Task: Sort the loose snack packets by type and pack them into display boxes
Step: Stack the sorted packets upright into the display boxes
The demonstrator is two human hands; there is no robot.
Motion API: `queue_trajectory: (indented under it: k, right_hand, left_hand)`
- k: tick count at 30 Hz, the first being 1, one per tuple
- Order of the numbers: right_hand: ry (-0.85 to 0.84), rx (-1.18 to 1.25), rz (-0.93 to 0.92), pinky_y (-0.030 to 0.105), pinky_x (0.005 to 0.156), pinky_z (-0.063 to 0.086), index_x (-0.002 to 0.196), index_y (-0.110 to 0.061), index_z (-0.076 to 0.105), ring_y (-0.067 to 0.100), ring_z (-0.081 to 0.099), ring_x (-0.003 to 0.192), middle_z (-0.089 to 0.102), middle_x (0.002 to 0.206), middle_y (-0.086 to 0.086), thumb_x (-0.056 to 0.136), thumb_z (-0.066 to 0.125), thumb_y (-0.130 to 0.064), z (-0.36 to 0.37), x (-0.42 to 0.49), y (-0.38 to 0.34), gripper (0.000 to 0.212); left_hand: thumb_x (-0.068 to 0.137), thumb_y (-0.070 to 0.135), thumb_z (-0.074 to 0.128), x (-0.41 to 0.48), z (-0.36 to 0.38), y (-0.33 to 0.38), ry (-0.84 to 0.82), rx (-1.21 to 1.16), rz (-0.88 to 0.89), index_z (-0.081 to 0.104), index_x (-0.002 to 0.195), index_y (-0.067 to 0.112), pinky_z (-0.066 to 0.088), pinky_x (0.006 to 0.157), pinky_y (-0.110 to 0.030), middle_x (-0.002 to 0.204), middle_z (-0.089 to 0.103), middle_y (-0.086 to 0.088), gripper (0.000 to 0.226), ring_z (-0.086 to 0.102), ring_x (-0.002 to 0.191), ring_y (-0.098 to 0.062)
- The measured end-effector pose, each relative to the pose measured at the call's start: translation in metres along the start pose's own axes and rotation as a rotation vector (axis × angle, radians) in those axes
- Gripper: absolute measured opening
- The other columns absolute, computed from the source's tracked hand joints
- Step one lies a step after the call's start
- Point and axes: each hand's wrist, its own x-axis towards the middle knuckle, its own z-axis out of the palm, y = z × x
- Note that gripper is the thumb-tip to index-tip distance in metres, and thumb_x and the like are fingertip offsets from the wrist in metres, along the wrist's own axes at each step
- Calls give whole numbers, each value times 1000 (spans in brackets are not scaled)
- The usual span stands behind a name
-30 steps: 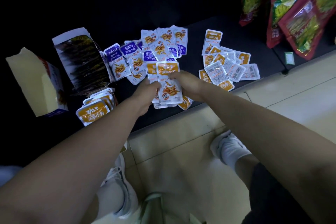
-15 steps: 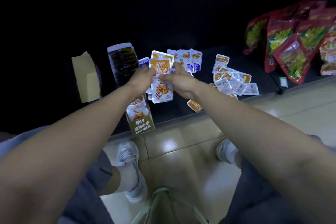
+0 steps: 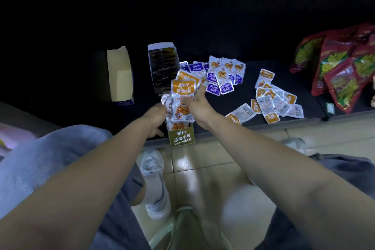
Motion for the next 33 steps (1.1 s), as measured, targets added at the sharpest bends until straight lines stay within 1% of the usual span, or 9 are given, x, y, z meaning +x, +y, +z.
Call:
queue_trajectory:
  k: [4,9,12,15,20,24,29,31,33]
  right_hand:
    - [-21,-32,0,28,72,56,127,-15,24,9,63,87,59,105,0,98,50,-5,1,5,-6,41]
    - [27,63,37,41,86,56,132,-18,26,19,64,99,61,113,3,97,53,-8,-2,7,3,46]
    - [76,213,69,46,83,57,130,-17,27,22,66,94,62,106,3,98,52,-8,5,6,5,41]
    - [79,296,108,49,80,57,121,-19,31,24,68,88,63,103,5,98,52,-8,8,10,1,33]
    - [12,85,84,30,75,55,133,-15,33,15,64,96,60,123,6,95,57,-5,-4,9,4,46]
    - [13,-30,10,42,95,52,125,-16,41,22,62,108,61,123,7,93,60,-7,-13,8,4,39]
    - [-32,-195,-40,41,98,50,122,-20,48,20,57,111,56,124,7,91,63,-12,-8,8,1,35]
    - [-16,-392,-64,38,107,39,119,-22,54,19,43,120,46,125,4,88,65,-25,-11,9,8,32]
    - [30,-530,-36,29,107,29,120,-17,56,14,27,117,32,121,0,92,63,-28,-16,7,12,31]
  left_hand:
    - [99,23,41,5,1,2,-63,-69,12,54,107,23,50,91,-55,99,65,-3,15,62,89,-23]
    - [98,16,45,10,3,-1,-98,-59,17,43,123,34,54,75,-44,97,66,-1,32,65,89,-21]
    - [97,17,51,11,5,-5,-92,-52,33,39,123,33,54,82,-48,103,65,-1,33,64,92,-22]
    - [94,1,51,11,4,-7,-68,-42,40,36,132,33,53,84,-49,113,61,-5,52,61,99,-25]
    - [92,-7,51,11,2,-8,-73,-10,46,32,143,32,55,65,-37,94,63,0,66,64,82,-18]
    - [92,-1,55,8,3,-7,-70,-14,69,25,148,32,56,74,-43,101,64,-5,72,65,81,-21]
    - [95,3,53,5,3,-5,-42,-31,101,39,138,29,56,79,-46,97,64,-3,52,63,79,-21]
    - [96,3,52,6,3,-5,-44,-18,107,39,139,30,56,79,-46,101,64,-4,53,64,84,-22]
    - [97,1,49,6,2,-6,-39,-18,107,36,142,30,55,82,-50,105,64,-6,56,64,91,-26]
